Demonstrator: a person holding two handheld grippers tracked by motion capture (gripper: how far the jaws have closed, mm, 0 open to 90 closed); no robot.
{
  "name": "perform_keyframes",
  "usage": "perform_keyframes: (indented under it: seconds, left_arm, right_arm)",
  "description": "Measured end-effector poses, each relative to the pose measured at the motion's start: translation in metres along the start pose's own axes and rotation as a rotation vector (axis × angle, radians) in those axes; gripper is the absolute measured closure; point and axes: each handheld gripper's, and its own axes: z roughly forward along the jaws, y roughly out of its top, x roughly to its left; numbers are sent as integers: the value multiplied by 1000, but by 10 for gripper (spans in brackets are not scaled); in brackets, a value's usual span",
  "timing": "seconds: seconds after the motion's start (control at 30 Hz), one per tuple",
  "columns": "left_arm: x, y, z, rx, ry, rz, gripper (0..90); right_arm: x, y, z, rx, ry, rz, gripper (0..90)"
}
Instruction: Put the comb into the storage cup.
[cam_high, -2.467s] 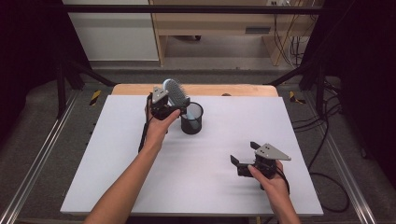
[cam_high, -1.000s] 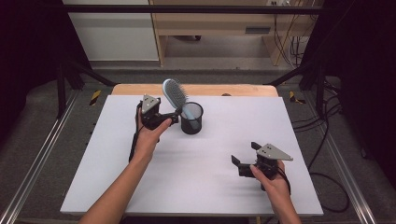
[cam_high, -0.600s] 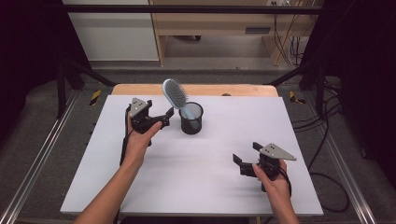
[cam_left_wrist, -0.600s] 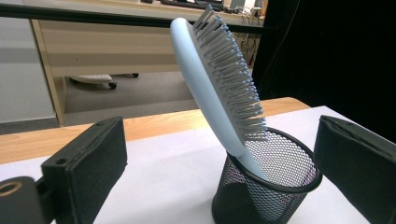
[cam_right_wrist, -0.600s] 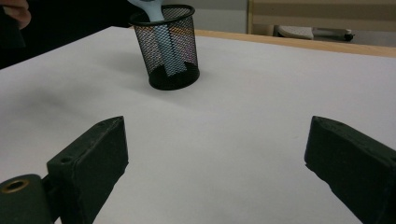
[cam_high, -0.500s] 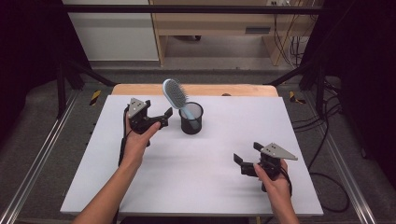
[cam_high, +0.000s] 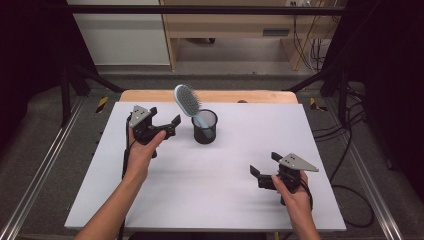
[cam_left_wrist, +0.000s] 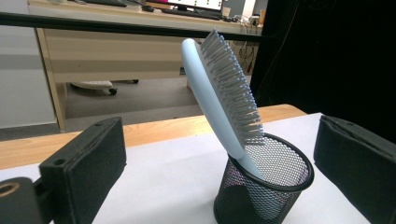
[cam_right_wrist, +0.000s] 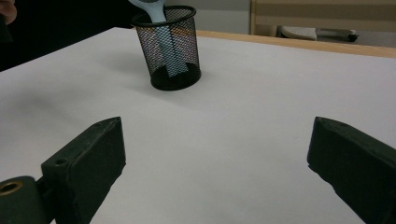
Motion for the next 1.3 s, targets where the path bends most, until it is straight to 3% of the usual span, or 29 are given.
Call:
perform_keyframes:
  seconds: [1.07, 1.3]
  left_arm:
    - [7, 13, -25, -31, -9, 32, 25]
    - [11, 17, -32, -33, -10, 38, 23]
  right_arm:
    - [3, -1, 2, 14, 3, -38, 37]
    - [6, -1, 3, -15, -10, -67, 34]
